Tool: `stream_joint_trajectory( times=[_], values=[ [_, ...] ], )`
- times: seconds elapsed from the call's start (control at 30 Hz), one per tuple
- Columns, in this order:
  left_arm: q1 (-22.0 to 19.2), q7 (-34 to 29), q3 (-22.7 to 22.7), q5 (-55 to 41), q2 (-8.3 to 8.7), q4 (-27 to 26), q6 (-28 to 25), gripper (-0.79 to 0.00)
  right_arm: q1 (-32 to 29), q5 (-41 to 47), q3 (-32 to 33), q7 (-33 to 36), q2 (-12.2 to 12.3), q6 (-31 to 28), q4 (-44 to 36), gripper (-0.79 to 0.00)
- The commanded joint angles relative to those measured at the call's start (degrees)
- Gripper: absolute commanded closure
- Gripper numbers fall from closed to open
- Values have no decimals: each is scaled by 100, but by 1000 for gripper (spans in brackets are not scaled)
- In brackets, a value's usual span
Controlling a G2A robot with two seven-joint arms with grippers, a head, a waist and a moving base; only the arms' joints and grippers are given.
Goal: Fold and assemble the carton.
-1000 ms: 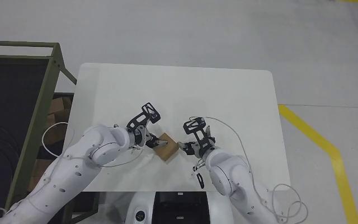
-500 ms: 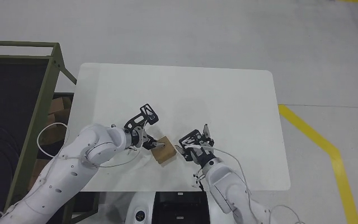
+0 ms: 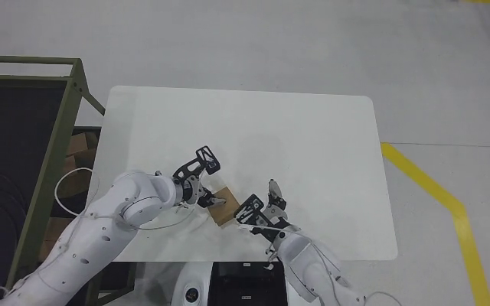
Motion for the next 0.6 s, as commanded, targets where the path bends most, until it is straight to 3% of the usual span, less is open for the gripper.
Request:
stream_joint_trajectory(
  times=[0.0, 0.2, 0.57],
  values=[
    [-12, -28, 13, 6, -8, 3, 3, -785, 80, -24, -77, 74, -32, 89, 66, -785],
    [-20, -36, -23, -108, -23, 11, -33, -785, 187, -126, -226, 183, -97, 225, 163, -785],
    [52, -308, -206, -500, 17, 39, -577, -785, 138, -272, -262, 111, -133, 268, 148, -785]
  ],
)
